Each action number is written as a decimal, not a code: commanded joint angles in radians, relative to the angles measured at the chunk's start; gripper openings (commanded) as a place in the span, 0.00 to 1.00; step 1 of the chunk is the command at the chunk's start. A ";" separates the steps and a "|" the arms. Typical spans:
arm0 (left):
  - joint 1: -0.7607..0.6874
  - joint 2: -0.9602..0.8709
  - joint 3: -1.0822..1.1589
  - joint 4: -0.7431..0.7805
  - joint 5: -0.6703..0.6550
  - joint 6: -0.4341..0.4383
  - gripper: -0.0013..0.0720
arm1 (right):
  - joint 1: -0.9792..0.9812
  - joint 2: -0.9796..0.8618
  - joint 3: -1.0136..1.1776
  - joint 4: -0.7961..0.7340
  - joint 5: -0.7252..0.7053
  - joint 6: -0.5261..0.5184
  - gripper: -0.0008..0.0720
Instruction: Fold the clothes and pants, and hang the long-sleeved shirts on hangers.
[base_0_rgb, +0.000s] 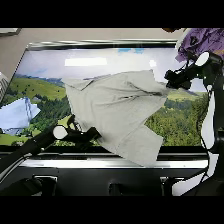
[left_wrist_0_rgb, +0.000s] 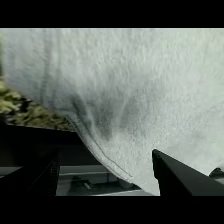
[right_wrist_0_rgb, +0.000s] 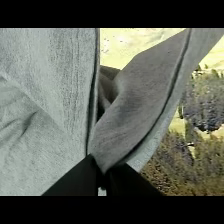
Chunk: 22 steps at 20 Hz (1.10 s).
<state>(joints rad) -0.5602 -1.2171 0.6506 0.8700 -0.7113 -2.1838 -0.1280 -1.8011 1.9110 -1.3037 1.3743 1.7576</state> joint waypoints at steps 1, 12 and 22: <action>-0.087 -0.072 -0.024 -0.121 0.138 -0.023 0.89 | 0.001 0.013 0.000 -0.002 0.011 0.000 0.05; -0.026 -0.097 0.096 -0.121 0.203 0.165 0.03 | 0.001 0.087 0.000 -0.004 0.007 -0.056 0.05; 0.407 0.363 0.760 0.692 -0.147 0.232 0.03 | 0.000 0.587 0.001 -0.205 -0.042 -0.106 0.05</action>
<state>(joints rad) -0.2298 -0.9833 1.2274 1.3373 -0.7696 -1.9732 -0.1280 -1.3834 1.9118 -1.4605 1.3273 1.6749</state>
